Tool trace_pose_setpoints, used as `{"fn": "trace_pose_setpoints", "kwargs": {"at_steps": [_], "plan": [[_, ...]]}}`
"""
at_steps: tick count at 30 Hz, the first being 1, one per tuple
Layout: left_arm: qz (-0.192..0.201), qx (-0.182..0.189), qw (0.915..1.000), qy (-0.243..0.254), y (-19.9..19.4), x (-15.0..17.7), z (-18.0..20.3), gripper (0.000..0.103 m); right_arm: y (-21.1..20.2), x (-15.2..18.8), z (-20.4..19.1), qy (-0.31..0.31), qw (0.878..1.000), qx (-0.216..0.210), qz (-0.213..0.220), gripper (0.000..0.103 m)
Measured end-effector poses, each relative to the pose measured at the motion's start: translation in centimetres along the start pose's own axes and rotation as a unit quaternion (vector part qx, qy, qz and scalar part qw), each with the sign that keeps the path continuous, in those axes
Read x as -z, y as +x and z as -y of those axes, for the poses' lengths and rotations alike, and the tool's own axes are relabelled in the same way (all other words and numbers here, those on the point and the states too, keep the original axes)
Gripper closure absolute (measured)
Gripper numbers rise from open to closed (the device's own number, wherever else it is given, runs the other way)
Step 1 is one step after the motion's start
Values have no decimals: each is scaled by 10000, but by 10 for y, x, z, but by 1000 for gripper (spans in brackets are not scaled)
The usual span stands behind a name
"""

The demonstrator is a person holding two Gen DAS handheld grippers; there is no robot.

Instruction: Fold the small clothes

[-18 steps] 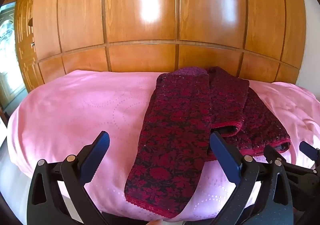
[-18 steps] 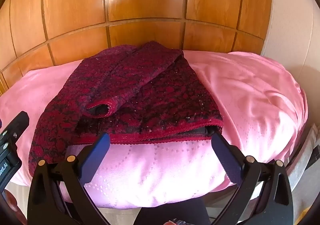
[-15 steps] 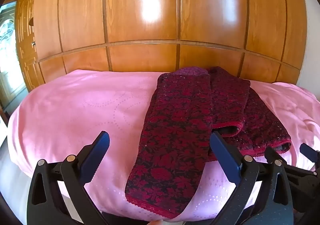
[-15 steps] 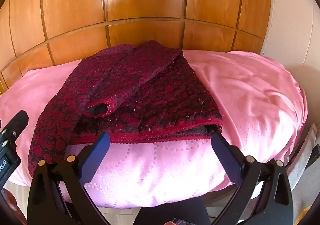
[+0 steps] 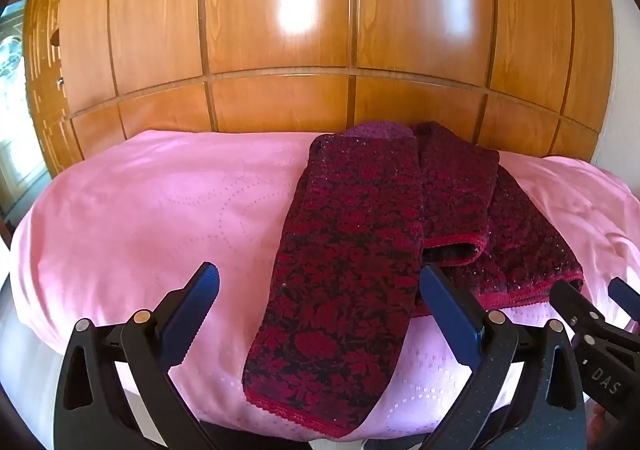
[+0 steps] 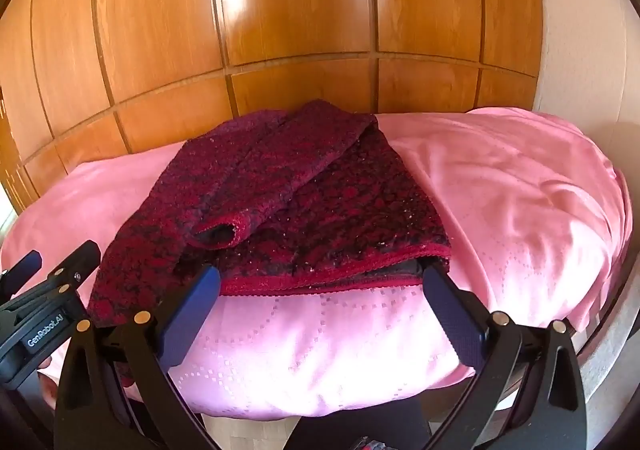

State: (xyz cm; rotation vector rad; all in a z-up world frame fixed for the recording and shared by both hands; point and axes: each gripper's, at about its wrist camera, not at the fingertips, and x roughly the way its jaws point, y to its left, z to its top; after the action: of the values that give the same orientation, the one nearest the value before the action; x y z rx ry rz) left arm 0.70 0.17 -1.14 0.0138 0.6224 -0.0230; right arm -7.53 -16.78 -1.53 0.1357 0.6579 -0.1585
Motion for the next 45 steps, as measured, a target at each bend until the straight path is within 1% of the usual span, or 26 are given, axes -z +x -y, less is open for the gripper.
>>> {"fn": "trace_pose_setpoints", "kwargs": {"at_steps": [6, 11, 18, 30, 45], "plan": [[16, 0, 10000, 7, -1, 2, 0, 4, 6, -2, 5, 57, 9999, 62, -58, 2], [85, -13, 10000, 26, -3, 1, 1, 4, 1, -6, 5, 43, 9998, 151, 129, 2], [119, -17, 9999, 54, -5, 2, 2, 4, 1, -5, 0, -55, 9999, 88, 105, 2], [17, -95, 10000, 12, -3, 1, -2, 4, 2, -3, -4, -104, 9999, -7, 57, 2], [-193, -176, 9996, 48, 10, -1, -3, 4, 10, -3, 0, -52, 10000, -30, -39, 2]]}}
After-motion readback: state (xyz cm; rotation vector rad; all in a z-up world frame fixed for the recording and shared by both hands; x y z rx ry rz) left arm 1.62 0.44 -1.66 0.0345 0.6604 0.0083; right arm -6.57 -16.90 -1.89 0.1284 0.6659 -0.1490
